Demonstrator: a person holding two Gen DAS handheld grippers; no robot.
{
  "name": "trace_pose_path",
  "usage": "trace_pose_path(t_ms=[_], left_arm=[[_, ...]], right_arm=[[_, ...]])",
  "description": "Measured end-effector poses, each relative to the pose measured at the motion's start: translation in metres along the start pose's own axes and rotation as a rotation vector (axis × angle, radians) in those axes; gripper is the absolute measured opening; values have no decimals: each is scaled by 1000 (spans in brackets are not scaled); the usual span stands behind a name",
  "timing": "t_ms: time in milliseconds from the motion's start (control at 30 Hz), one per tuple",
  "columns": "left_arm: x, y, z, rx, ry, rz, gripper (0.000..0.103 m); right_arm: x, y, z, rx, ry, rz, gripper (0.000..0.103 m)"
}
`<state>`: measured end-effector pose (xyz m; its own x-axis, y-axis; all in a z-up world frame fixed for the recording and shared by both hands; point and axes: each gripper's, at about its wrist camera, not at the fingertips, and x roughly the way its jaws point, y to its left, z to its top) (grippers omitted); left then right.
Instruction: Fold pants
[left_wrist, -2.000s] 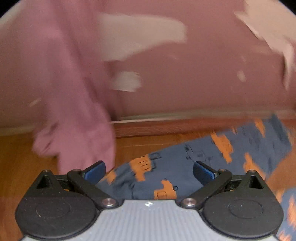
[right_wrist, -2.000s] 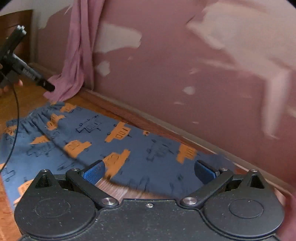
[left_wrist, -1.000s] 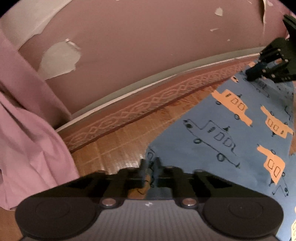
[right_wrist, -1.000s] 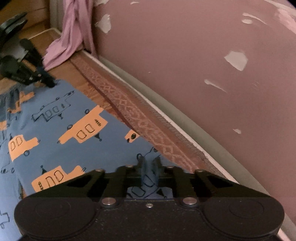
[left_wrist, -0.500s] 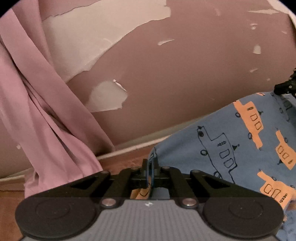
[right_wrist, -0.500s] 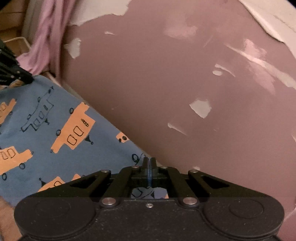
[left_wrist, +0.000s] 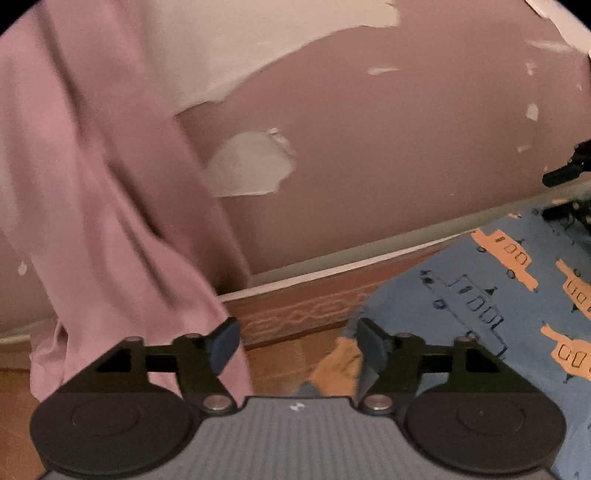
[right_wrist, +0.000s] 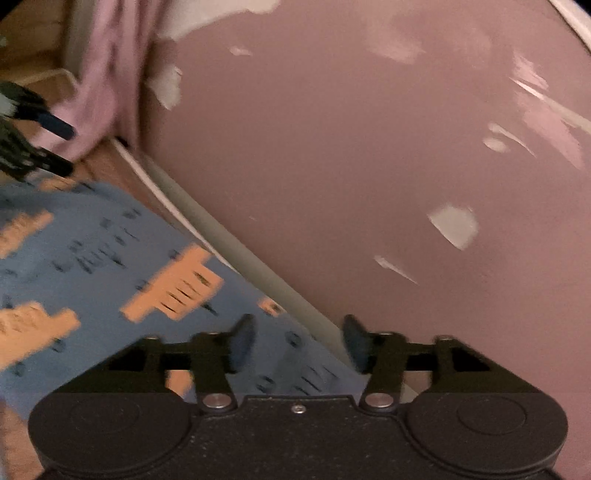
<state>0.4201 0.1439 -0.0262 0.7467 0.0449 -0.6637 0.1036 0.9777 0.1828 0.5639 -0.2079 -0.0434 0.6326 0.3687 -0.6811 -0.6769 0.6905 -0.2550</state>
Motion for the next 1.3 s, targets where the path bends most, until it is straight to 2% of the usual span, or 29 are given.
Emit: trace_pose_path(t_ms=[33,167,233,367,433,500,600,633,667,733,800,867,933,1100,1300], left_arm=[[3,7,0,-14,12,-5,77],[15,25,-3,-66,86,-52,77],[16,28,-5,-76,96,-86,77],[19,20,-6,-37,113,-95,76],[26,14,-6,1,148,-73,71],[24,10,-7,22,140,-68,67],[23,6,-5,30,156,-76,50],[22,5,-4,36,160,-91,27],[23,3,-4,37,172,-124,9],[23,-6,-1,53,184,-121,1],[24,-11,0,72,186,-110,1],[23,-11,1,61,184,-96,0],[22,-9,1,42,176,-62,0],[3,-11,3,32,115,3,0],[-25,-19,3,47,43,55,0]], right_arm=[[3,-1,3,-1,-1,15,70],[18,-8,11,68,28,81,76],[30,-4,16,102,58,108,78],[41,-5,18,133,90,130,80],[45,-3,20,125,103,133,79],[49,0,22,113,120,140,73],[48,-5,20,133,123,163,63],[48,-5,20,140,122,174,55],[47,-3,20,138,121,186,47],[46,-1,21,138,120,208,35],[45,-3,21,165,118,199,23],[43,-8,18,219,112,178,2],[38,-9,14,243,97,163,0],[20,9,12,209,18,110,0],[-32,21,12,170,-100,38,0]])
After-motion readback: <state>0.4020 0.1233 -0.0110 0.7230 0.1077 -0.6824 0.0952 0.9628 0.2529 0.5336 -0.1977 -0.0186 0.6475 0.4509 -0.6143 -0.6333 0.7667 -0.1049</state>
